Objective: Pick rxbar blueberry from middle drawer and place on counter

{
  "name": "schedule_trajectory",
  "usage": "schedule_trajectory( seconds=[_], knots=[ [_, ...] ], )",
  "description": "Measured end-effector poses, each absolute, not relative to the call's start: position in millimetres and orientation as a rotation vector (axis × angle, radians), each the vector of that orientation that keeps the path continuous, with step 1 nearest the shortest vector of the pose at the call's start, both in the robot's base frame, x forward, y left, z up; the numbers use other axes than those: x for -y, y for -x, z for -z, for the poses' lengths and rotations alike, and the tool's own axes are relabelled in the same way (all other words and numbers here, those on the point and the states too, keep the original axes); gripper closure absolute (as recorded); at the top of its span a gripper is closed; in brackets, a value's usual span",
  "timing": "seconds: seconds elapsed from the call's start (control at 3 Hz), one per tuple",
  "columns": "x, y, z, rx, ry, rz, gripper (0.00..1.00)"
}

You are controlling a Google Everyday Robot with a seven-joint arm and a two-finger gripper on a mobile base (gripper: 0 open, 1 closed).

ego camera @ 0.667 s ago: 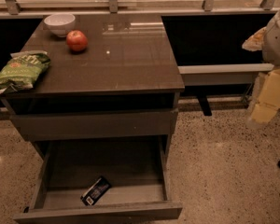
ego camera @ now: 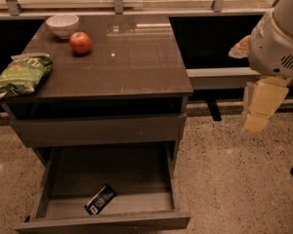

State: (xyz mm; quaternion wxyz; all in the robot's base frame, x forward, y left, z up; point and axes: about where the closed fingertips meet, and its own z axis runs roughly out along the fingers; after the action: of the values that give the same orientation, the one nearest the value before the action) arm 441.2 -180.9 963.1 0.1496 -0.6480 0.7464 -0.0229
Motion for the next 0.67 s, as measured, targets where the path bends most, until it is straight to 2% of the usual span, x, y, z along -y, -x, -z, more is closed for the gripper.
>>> schedule_trajectory(
  seconds=[0.33, 0.67],
  knots=[
    [65, -456, -943, -1.876, 2.159, 0.041, 0.00],
    [-12, -457, -928, -1.681, 2.326, 0.008, 0.00]
  ],
)
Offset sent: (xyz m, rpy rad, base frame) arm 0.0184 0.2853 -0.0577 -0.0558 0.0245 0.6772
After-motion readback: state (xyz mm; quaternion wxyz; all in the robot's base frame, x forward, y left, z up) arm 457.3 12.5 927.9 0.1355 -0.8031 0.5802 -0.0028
